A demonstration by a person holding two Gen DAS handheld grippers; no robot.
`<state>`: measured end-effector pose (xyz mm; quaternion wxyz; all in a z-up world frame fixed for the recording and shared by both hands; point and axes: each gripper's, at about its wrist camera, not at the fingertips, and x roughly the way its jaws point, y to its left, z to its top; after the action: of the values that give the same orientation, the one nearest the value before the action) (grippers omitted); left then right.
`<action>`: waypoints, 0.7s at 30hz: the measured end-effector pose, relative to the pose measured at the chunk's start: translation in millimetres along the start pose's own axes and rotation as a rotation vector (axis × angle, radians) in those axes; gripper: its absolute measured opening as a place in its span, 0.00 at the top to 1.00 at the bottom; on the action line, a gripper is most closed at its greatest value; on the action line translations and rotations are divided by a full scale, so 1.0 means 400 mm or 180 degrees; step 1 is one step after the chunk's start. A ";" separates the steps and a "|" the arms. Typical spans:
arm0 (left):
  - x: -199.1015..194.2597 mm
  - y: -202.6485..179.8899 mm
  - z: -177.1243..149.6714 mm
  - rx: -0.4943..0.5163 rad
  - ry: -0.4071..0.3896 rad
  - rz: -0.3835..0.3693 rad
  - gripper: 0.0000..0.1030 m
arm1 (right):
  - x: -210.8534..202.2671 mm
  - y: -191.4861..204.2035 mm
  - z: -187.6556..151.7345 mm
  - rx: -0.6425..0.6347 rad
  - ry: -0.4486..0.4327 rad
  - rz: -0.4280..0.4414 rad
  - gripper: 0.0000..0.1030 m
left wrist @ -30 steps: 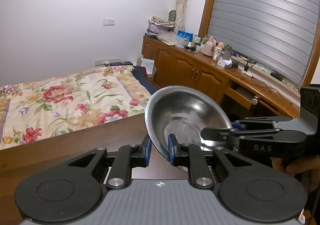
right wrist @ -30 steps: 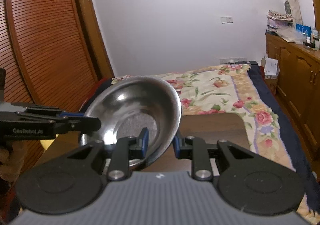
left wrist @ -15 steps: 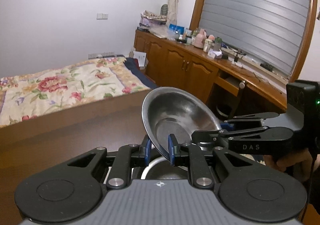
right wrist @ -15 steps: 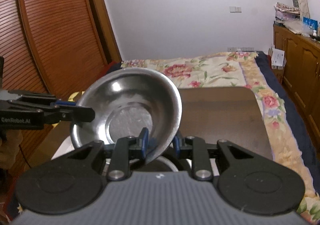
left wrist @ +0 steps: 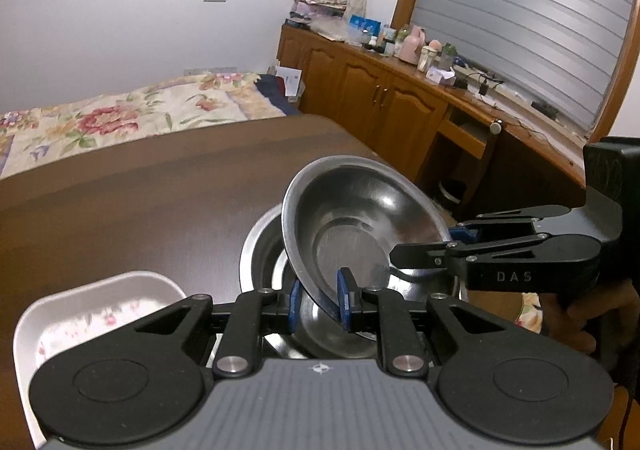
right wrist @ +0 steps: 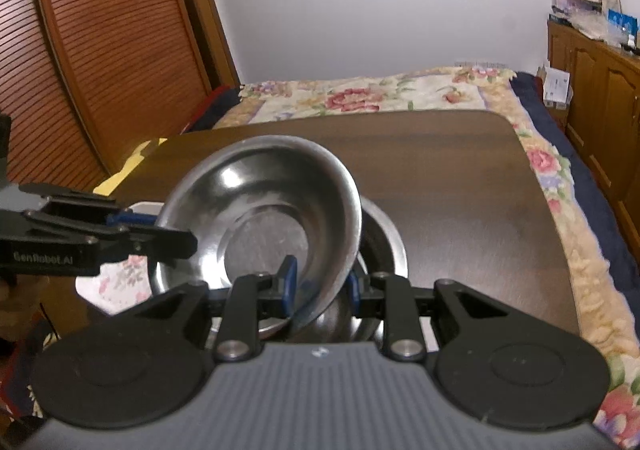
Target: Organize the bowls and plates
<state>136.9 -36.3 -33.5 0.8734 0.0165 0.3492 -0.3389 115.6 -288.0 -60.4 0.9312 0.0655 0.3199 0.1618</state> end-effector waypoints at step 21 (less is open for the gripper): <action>0.046 -0.045 -0.028 0.0195 0.0097 0.0258 0.75 | 0.012 0.020 -0.017 -0.0345 -0.0110 -0.0283 0.72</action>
<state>129.0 -57.8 -49.6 0.8801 0.0625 0.3511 -0.3135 113.0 -278.7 -66.8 0.9451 0.0035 0.2972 0.1362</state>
